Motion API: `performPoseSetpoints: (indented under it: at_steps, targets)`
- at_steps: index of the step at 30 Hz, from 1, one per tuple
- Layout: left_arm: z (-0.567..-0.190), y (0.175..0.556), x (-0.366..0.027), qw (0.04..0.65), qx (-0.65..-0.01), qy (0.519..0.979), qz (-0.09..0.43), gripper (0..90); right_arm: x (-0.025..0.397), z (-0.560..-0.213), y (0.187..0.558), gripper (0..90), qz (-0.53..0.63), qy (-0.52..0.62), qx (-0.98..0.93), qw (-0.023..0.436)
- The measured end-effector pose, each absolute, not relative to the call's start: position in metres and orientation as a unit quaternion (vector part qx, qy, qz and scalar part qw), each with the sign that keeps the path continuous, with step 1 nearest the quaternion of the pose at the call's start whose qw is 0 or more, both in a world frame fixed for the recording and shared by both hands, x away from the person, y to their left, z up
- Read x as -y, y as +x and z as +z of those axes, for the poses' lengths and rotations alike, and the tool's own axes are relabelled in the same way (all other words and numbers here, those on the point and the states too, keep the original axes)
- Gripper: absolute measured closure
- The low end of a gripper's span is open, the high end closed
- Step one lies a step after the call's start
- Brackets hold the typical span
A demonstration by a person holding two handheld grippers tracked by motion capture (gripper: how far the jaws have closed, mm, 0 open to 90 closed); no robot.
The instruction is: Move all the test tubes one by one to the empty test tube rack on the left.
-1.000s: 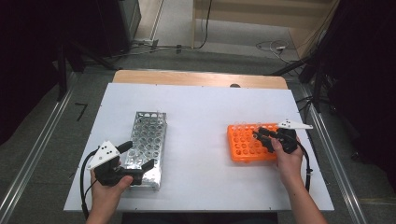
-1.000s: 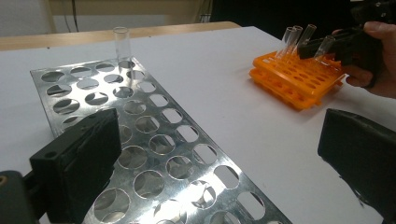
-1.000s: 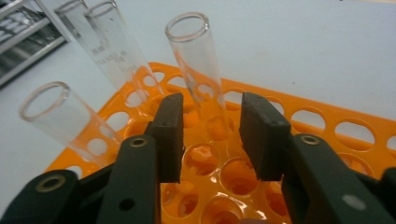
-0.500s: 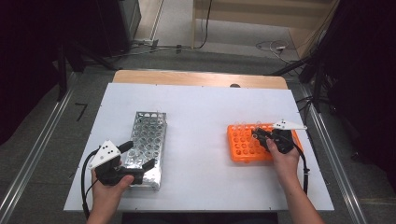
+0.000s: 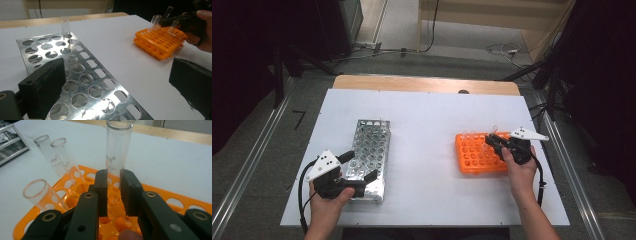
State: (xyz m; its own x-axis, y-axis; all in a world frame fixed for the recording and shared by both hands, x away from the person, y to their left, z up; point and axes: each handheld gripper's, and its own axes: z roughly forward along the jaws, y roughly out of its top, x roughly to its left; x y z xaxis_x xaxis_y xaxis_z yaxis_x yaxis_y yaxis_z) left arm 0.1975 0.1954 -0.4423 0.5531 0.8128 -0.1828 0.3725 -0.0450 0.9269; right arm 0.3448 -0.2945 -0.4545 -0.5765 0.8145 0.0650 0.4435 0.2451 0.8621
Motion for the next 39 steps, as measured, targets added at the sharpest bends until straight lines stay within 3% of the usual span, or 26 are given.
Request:
performPoseSetpoints:
  at_steps: [21, 39]
  targets:
    - [-0.437, 0.196, -0.189, 0.548, -0.417, 0.696, 0.205, 0.9, 0.297, -0.394, 0.311, 73.5, 0.508, 0.377, -0.746, 0.208]
    - [-0.429, 0.195, -0.172, 0.555, -0.393, 0.705, 0.203, 1.0, 0.255, -0.391, 0.293, 73.5, 0.527, 0.317, -0.772, 0.158]
